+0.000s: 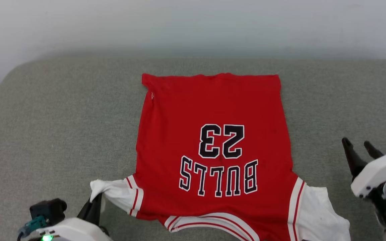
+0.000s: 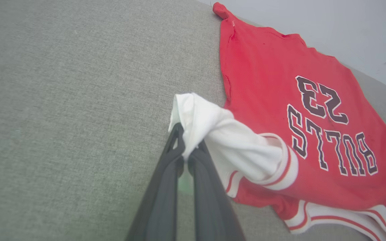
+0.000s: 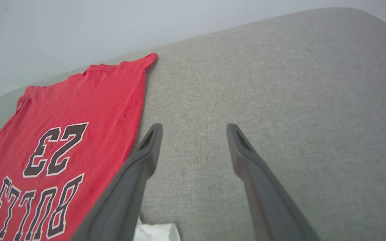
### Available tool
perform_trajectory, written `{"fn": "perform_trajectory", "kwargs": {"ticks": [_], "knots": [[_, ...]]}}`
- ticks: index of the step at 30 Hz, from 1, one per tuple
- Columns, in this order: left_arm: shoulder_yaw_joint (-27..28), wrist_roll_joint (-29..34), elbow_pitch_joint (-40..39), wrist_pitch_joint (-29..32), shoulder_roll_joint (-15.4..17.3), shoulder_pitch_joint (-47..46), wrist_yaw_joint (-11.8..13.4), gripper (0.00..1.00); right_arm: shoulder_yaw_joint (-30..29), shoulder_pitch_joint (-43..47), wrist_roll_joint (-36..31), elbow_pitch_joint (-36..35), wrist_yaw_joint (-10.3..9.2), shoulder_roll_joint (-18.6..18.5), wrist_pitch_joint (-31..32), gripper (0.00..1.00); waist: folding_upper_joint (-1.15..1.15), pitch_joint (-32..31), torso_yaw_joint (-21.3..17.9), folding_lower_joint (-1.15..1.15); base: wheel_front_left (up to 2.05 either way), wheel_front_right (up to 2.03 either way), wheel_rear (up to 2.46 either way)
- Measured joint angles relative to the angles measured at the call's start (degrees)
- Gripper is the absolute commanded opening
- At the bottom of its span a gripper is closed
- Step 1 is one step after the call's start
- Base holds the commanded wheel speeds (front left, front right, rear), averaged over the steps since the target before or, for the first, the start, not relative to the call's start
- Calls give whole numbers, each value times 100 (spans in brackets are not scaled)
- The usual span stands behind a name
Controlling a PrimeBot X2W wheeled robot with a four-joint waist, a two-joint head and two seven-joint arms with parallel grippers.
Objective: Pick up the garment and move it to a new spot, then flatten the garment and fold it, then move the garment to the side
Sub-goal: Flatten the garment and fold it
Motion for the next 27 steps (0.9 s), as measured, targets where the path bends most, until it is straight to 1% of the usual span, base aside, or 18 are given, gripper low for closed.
{"fn": "perform_trajectory", "kwargs": {"ticks": [5, 8, 13, 17, 21, 27], "knots": [[-136, 265, -357, -103, -75, -439, -1, 0, 23, -1235, -14, 542, 0, -226, 499, 100, 0, 513, 186, 1, 0, 0, 0], [-268, 396, -530, -123, -160, -696, -36, 0, 70, -2044, -15, 903, 0, -435, 1073, 100, 0, 832, 344, 1, 0, 0, 0], [-469, 549, -655, -183, -315, -1091, -153, 0, 151, -3142, -141, 1408, 0, -745, 2003, 100, 0, 1326, 659, 1, 0, 0, 0], [-602, 638, -711, -267, -453, -1328, -250, 0, 257, -3895, -328, 1678, 0, -901, 2514, 100, 0, 1694, 949, 1, 0, 0, 0], [-720, 683, -717, -356, -587, -1508, -364, 0, 360, -4444, -538, 1972, 0, -988, 2797, 100, 0, 2023, 1234, 1, 0, 0, 0], [-795, 724, -684, -505, -736, -1664, -464, 0, 376, -4855, -783, 2451, 0, -1043, 2914, 100, 0, 2413, 1634, 0, 0, 0, 0]]}}
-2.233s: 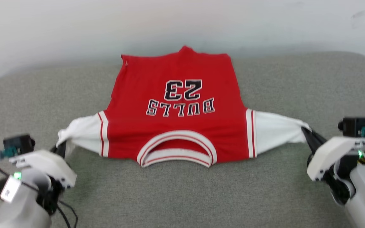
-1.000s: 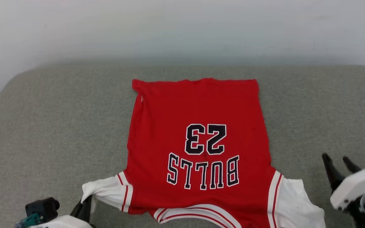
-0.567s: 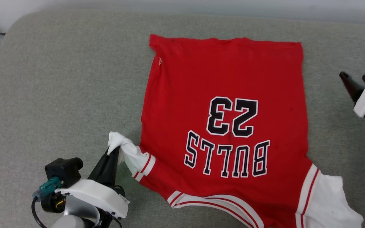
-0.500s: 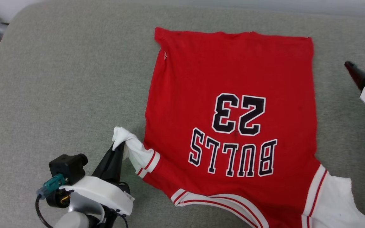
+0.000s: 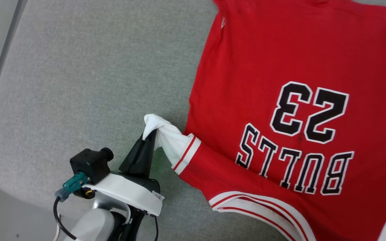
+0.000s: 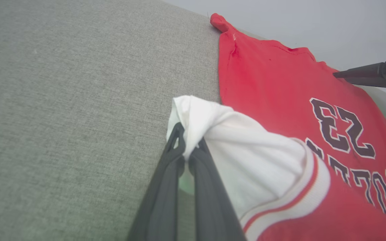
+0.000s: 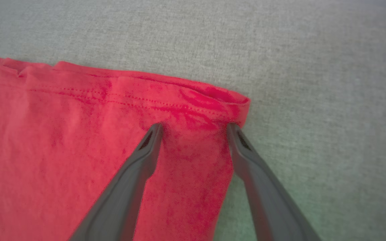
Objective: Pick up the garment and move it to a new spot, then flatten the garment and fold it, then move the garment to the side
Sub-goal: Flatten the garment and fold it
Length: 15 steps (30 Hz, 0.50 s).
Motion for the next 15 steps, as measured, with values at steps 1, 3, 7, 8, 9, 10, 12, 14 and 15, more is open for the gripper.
{"fn": "perform_trajectory", "kwargs": {"ticks": [1, 3, 7, 8, 9, 10, 12, 14, 15], "knots": [[-13, 0, 10, -16, -20, -21, -3, 0, -10, -39, -10, 69, 0, -9, 0, 100, 0, 53, 53, 0, 0, 0, 0], [-27, -3, 40, -51, -57, -26, -35, 0, 14, -121, -56, 203, 0, -66, 114, 100, 0, 153, 139, -1, 0, 0, 0], [-38, -22, 131, -108, -112, -26, -66, 0, -10, -230, -102, 424, 2, -151, 464, 49, 0, 256, 244, -3, 0, 0, 0], [-41, -35, 153, -129, -121, -26, -78, 0, -55, -266, -101, 481, 2, -158, 557, 24, 0, 254, 251, -2, 0, 0, 0], [-42, -44, 176, -142, -127, -26, -82, 0, -98, -282, -94, 517, 3, -159, 619, 0, 0, 244, 252, -3, 0, 0, 0], [-44, -49, 198, -144, -136, -26, -87, 0, -138, -282, -92, 555, 3, -163, 650, 0, 0, 225, 251, -3, 0, 0, 0], [-46, -55, 257, -144, -142, -26, -97, 0, -151, -252, -96, 590, 2, -190, 689, 0, 0, 176, 241, -2, 0, 0, 0], [-45, -93, 332, -143, -142, -21, -99, 0, -201, -189, -83, 599, 3, -192, 647, 0, 0, 95, 227, -2, 0, 0, 0], [-34, -105, 357, -143, -138, -7, -96, 0, -194, -143, -85, 593, 2, -204, 639, 0, 0, 45, 217, -2, 0, 0, 0]]}}
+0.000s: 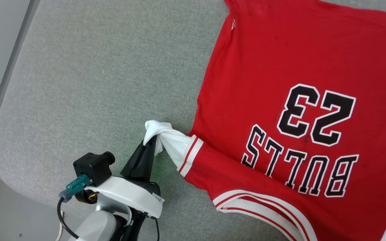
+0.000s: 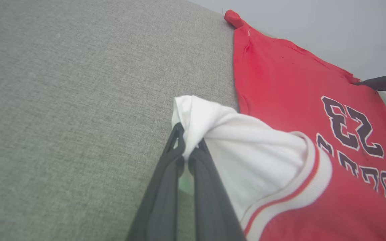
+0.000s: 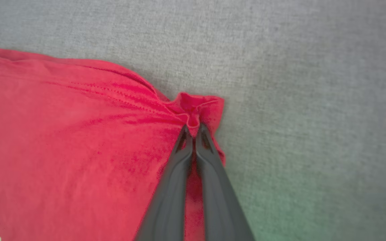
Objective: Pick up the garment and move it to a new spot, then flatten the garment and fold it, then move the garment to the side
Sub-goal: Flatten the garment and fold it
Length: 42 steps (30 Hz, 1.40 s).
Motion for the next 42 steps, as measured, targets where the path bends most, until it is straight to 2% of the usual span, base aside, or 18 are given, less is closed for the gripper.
{"fn": "perform_trajectory", "kwargs": {"ticks": [7, 11, 15, 19, 25, 29, 34, 38, 39, 40, 41, 42], "knots": [[126, -118, 244, 19, 125, 226, 98, 0, 154, 671, 193, -419, 1, -226, -155, 0, 0, -480, -184, 1, 0, 0, 0], [222, -244, 331, 105, 231, 449, 194, 0, 214, 1324, 465, -927, 1, -327, -289, 0, 0, -810, -395, 0, 0, 0, 0], [325, -302, 321, 172, 365, 694, 361, 0, 124, 2277, 753, -1607, 0, -344, -427, 0, 0, -1153, -650, 0, 0, 0, 0], [439, -441, 301, 303, 506, 968, 471, 0, -207, 3465, 951, -2379, 0, -241, -548, 0, 0, -1482, -935, 0, 0, 0, 0], [570, -556, 246, 441, 712, 1284, 627, 0, -691, 5178, 991, -3535, 0, 308, -538, 0, 0, -1894, -1401, 0, 0, 0, 0], [600, -608, 148, 541, 797, 1524, 745, 0, -977, 6193, 942, -4136, 1, 823, -487, 0, 0, -2151, -1667, 0, 0, 0, 0], [613, -653, 58, 659, 881, 1680, 856, 0, -1157, 7201, 900, -4578, -1, 1568, -428, 0, 0, -2351, -1959, -1, 0, 0, 0], [610, -661, 12, 713, 911, 1752, 905, 0, -1088, 7600, 988, -4634, -1, 1823, -412, 0, 0, -2397, -2125, 0, 0, 0, 0], [606, -662, 8, 716, 912, 1758, 906, 0, -1072, 7636, 993, -4619, -1, 1850, -468, 20, 0, -2401, -2152, 0, 0, 0, 0], [602, -664, 3, 742, 914, 1758, 911, 0, -1067, 7641, 1026, -4597, -1, 1867, -547, 66, 0, -2403, -2173, 0, 0, 0, 0], [595, -664, 0, 750, 912, 1757, 913, 0, -1090, 7638, 1021, -4581, 0, 1876, -668, 100, 0, -2406, -2188, 0, 0, 0, 0], [587, -662, -3, 756, 911, 1758, 922, 0, -1095, 7630, 951, -4569, -1, 1878, -782, 100, 0, -2412, -2199, 0, 0, 0, 0]]}}
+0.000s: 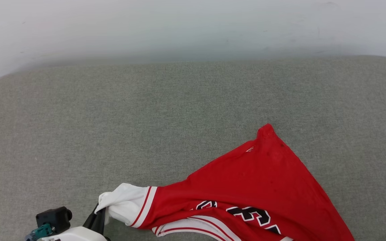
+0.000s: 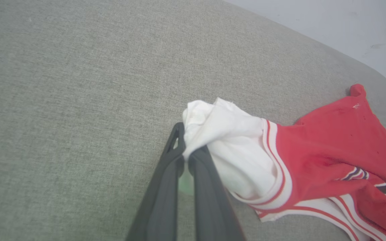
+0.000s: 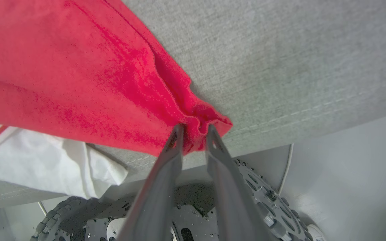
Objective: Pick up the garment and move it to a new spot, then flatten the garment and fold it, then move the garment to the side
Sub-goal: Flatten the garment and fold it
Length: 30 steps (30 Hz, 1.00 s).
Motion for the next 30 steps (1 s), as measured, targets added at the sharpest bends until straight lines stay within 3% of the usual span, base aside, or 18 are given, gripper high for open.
{"fn": "perform_trajectory", "kwargs": {"ticks": [7, 10, 15, 21, 30], "knots": [[-90, 10, -44, 51, -12, -2, 29, 0, -1, -513, -193, -177, 0, -19, -1500, 100, 0, -75, 32, 0, 0, 0, 0], [-114, 18, -82, 51, -21, -19, 31, 0, 99, -910, -203, -103, -1, -190, -2226, 100, 0, -76, 92, 0, 0, 0, 0], [-166, 62, -126, 52, -63, -174, -2, 0, 566, -1585, -86, 530, 0, -586, -2747, 100, 0, 5, 222, 1, 0, 0, 0], [-278, 120, -119, 49, -152, -468, -85, 0, 1404, -2643, 171, 1440, -1, -1180, -2430, 100, 0, 213, 416, 1, 0, 0, 0], [-422, 213, 69, -1, -322, -1029, -333, 0, 2816, -4205, 832, 2134, -1, -1972, -653, 100, 0, 673, 765, 2, 0, 0, 0]]}}
